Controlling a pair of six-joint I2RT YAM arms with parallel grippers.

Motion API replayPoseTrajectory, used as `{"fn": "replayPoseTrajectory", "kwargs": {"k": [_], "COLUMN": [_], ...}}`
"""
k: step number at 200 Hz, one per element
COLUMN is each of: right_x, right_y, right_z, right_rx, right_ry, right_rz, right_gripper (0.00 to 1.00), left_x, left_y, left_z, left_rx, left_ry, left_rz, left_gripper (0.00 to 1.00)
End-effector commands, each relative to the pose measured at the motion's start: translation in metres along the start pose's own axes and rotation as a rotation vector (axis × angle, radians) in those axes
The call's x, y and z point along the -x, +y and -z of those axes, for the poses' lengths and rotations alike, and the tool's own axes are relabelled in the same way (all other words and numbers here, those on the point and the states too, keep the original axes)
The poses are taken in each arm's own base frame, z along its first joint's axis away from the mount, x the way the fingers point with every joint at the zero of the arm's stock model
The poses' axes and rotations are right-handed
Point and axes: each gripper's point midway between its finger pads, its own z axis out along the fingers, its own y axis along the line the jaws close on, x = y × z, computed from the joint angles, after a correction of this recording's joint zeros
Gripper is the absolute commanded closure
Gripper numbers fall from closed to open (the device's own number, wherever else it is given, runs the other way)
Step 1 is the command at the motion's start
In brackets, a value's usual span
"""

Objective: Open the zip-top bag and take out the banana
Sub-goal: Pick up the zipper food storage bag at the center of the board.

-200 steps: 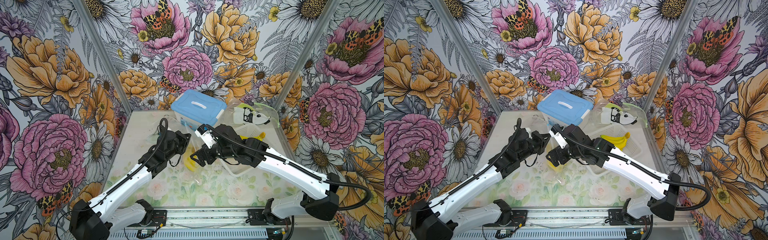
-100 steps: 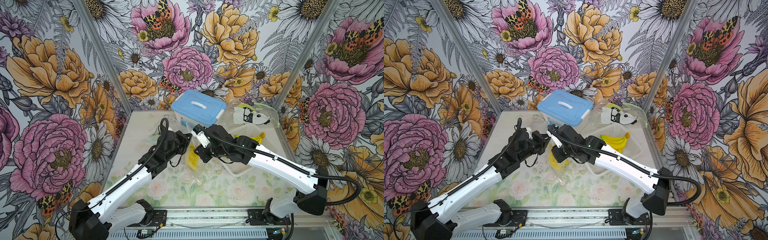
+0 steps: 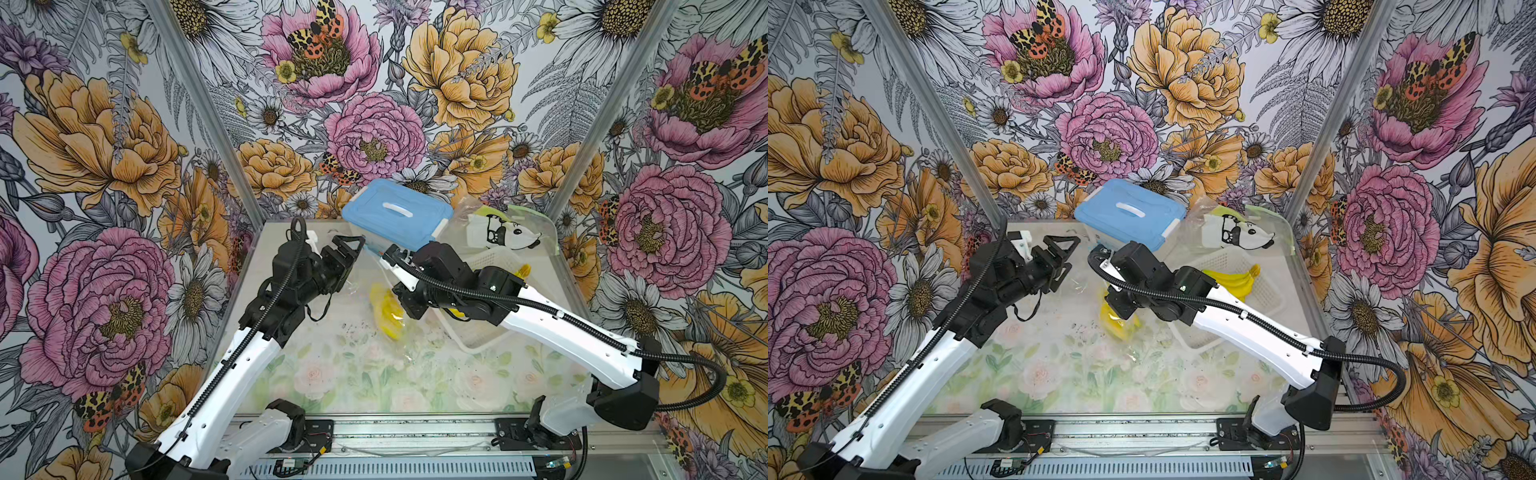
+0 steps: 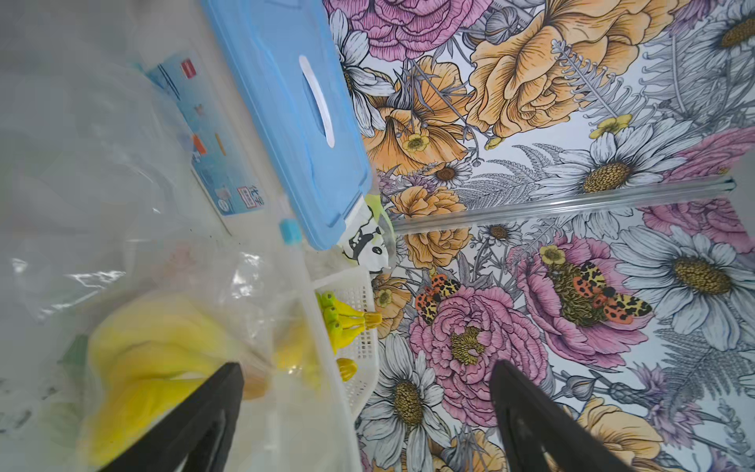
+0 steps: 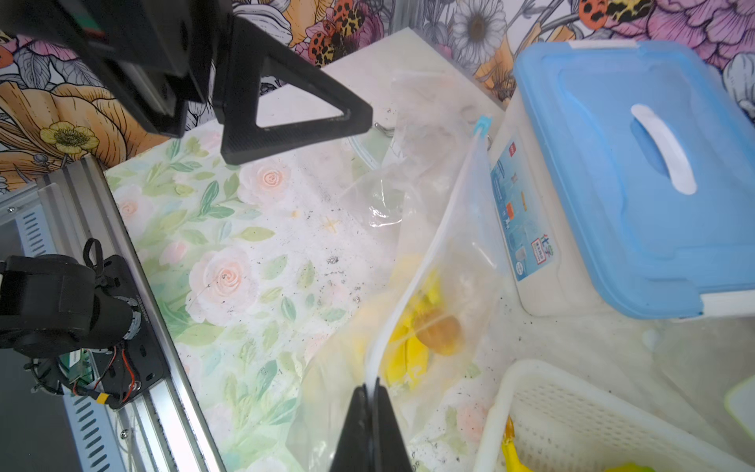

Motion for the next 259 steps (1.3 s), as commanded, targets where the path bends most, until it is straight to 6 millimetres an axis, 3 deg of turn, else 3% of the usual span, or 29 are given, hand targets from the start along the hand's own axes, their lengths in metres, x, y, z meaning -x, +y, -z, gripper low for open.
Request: {"fn": "replayPoseTrajectory", "kwargs": {"k": [1, 39, 73, 121, 157, 202, 236, 259], "right_x": [0.031, 0.028, 0.033, 0.047, 0.002, -0.045, -0.059, -0.063], "right_y": [-0.015, -0.001, 0.004, 0.011, -0.003, -0.006, -0.005, -0.004], "right_z": [0.034, 0.045, 0.051, 0.055, 0.038, 0.036, 0.046, 0.050], "right_rx": [-0.070, 0.000, 0.061, 0.101, 0.148, 0.149, 0.143, 0.144], "right_ry": [-0.107, -0.143, -0.183, -0.234, -0.154, -0.099, -0.102, -0.104], "right_rz": [0.227, 0.484, 0.522, 0.594, 0.577, 0.643, 0.638, 0.629], "right_gripper": [1.00, 1.00, 1.00, 1.00, 1.00, 1.00, 1.00, 1.00], "left_x": [-0.012, -0.013, -0.019, -0.033, -0.056, -0.079, -0.088, -0.084], "left_y": [0.002, 0.007, 0.031, 0.025, 0.037, 0.073, 0.089, 0.084], "left_z": [0.023, 0.044, 0.053, 0.070, 0.070, 0.058, 0.040, 0.029], "left_rx": [-0.023, -0.048, -0.050, -0.159, -0.214, -0.220, -0.225, -0.273], "left_ry": [0.124, 0.118, 0.112, 0.120, 0.187, 0.260, 0.291, 0.274], "left_rz": [-0.166, -0.400, -0.507, -0.636, -0.713, -0.773, -0.828, -0.871], "left_gripper": [0.01, 0.01, 0.01, 0.01, 0.01, 0.01, 0.01, 0.01]}}
